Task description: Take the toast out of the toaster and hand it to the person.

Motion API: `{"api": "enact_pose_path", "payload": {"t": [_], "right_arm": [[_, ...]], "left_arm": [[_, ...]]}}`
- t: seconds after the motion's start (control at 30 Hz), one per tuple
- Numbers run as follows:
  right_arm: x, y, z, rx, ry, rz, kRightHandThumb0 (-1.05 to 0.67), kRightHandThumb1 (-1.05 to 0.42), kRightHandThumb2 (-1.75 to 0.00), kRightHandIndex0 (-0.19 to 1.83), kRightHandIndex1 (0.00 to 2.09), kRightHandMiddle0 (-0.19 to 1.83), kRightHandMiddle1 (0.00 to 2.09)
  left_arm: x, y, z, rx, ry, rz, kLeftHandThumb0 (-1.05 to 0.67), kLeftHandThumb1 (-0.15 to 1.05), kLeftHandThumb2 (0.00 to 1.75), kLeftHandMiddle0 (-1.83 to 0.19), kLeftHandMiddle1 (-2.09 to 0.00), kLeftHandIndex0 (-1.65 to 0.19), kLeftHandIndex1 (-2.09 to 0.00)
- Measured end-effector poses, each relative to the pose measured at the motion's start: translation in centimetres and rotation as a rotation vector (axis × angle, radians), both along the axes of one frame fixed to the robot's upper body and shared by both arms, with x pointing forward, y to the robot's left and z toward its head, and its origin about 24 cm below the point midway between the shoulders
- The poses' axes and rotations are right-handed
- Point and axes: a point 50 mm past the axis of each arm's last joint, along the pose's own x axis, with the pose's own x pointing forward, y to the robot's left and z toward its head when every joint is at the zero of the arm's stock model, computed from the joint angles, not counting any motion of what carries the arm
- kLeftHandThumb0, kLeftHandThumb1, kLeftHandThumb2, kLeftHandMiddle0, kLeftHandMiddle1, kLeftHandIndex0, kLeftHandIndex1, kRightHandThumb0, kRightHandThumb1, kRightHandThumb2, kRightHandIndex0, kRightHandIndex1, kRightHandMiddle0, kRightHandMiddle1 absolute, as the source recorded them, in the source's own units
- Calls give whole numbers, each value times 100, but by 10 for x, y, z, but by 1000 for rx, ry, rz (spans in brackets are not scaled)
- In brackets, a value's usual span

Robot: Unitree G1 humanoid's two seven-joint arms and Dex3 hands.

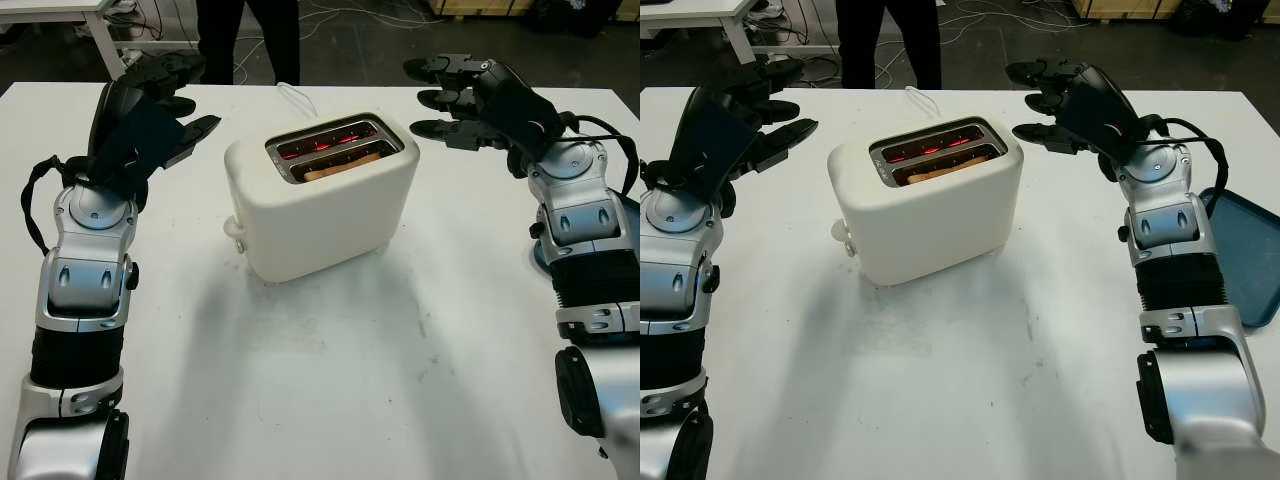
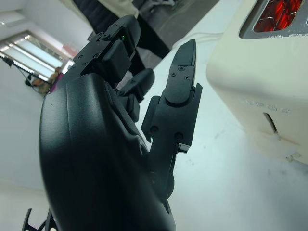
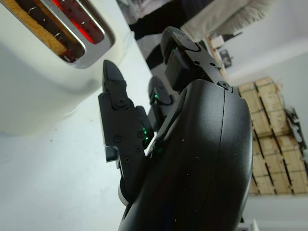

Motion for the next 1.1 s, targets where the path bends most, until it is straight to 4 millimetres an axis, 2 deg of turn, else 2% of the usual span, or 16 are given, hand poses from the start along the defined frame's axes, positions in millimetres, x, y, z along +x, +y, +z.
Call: {"api": "enact_pose_path", "payload": {"t": [1.1], "right_arm": [[0,1,0,3,29,-12,-13,-92,-13,44,0,44,0]], "left_arm": [[0,0,0,1,-6,-2,-25,92,16,-29,-78,-58,-5]]}}
